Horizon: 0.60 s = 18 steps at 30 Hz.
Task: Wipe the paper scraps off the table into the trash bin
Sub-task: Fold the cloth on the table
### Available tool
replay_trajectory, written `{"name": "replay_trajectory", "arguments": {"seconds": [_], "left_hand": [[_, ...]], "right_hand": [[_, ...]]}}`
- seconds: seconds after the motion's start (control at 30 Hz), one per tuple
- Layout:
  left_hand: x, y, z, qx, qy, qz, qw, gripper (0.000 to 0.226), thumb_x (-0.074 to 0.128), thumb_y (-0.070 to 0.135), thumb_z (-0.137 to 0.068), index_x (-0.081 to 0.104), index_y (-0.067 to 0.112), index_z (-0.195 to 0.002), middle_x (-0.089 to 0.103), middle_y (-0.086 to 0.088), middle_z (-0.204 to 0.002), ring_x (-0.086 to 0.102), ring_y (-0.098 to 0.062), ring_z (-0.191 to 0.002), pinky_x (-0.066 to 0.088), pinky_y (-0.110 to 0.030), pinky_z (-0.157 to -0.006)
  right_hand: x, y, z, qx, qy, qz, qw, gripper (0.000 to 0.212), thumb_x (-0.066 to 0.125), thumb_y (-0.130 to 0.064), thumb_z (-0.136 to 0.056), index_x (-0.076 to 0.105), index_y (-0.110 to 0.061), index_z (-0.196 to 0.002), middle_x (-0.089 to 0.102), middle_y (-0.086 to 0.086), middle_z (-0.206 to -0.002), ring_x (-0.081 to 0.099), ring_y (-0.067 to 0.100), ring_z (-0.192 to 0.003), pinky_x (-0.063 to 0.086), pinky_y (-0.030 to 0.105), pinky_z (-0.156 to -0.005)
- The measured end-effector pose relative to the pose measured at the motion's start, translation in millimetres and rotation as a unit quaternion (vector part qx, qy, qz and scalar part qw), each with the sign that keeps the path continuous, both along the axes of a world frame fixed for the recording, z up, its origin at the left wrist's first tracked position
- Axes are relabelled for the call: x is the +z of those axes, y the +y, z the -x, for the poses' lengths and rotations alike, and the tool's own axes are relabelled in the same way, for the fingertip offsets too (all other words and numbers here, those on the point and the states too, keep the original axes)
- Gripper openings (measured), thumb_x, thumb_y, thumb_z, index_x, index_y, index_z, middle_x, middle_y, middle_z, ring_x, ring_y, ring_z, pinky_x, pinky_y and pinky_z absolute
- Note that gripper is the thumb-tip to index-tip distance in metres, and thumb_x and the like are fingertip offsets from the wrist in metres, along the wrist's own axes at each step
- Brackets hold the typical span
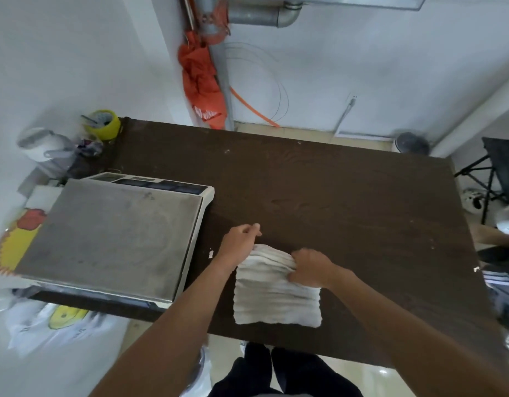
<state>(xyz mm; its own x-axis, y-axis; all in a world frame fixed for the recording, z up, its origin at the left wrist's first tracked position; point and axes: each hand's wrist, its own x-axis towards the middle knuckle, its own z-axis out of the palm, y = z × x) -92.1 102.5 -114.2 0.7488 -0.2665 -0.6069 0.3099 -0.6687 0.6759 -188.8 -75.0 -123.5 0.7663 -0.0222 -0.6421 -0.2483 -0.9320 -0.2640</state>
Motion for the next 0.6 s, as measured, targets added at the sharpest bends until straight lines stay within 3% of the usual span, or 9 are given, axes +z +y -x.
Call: {"name": "replay_trajectory", "arguments": {"seconds": [0.13,0.23,0.37,0.5,0.6], "left_hand": [[14.5,-11.5,-12.1,0.006,-0.028,0.024,0.999,0.044,0.039,0.058,-0.101,0.071,0.028,-0.106,0.07,0.007,-0.105,0.064,-0.006,-0.096,0.05,-0.039,-0.098],[24.0,-17.5,-20.9,0.022,-0.048,0.031,0.998,0.051,0.038,0.066,-0.099,0.068,0.026,-0.111,0.065,0.014,-0.1,0.06,-0.008,-0.1,0.046,-0.037,-0.092],[32.8,-21.7,-32.9,0.053,-0.04,0.025,0.997,0.044,0.041,0.069,-0.095,0.059,0.031,-0.107,0.059,0.018,-0.097,0.054,-0.004,-0.092,0.038,-0.032,-0.081],[14.9,-15.9,-46.2,0.087,0.017,0.017,0.996,0.097,0.044,0.095,-0.068,0.06,0.019,-0.125,0.068,0.0,-0.117,0.063,-0.02,-0.11,0.049,-0.044,-0.099],[1.2,-14.6,-50.4,0.135,0.064,0.047,0.988,0.106,0.053,0.098,-0.059,0.054,0.02,-0.131,0.063,0.002,-0.128,0.059,-0.017,-0.118,0.045,-0.043,-0.107]], "right_hand": [[5.9,-7.5,-11.1,-0.034,-0.028,-0.019,0.999,0.036,0.061,-0.029,-0.087,0.057,-0.01,-0.117,0.055,0.007,-0.118,0.053,0.024,-0.115,0.04,0.029,-0.083],[9.3,-17.4,-21.1,-0.089,-0.044,-0.033,0.994,0.022,0.063,-0.031,-0.083,0.056,-0.017,-0.099,0.059,0.001,-0.099,0.06,0.023,-0.094,0.043,0.03,-0.072],[16.1,-31.4,-33.6,-0.149,-0.056,-0.044,0.986,0.021,0.061,-0.034,-0.084,0.052,-0.019,-0.097,0.057,-0.003,-0.092,0.055,0.021,-0.083,0.041,0.032,-0.068],[16.8,-44.0,-47.9,-0.201,-0.073,-0.079,0.974,0.023,0.061,-0.033,-0.086,0.053,-0.02,-0.103,0.058,-0.003,-0.094,0.056,0.019,-0.085,0.042,0.031,-0.066],[19.1,-51.9,-58.7,-0.229,-0.093,-0.106,0.963,0.023,0.062,-0.033,-0.087,0.053,-0.02,-0.104,0.058,-0.004,-0.093,0.057,0.019,-0.084,0.04,0.031,-0.063]]}}
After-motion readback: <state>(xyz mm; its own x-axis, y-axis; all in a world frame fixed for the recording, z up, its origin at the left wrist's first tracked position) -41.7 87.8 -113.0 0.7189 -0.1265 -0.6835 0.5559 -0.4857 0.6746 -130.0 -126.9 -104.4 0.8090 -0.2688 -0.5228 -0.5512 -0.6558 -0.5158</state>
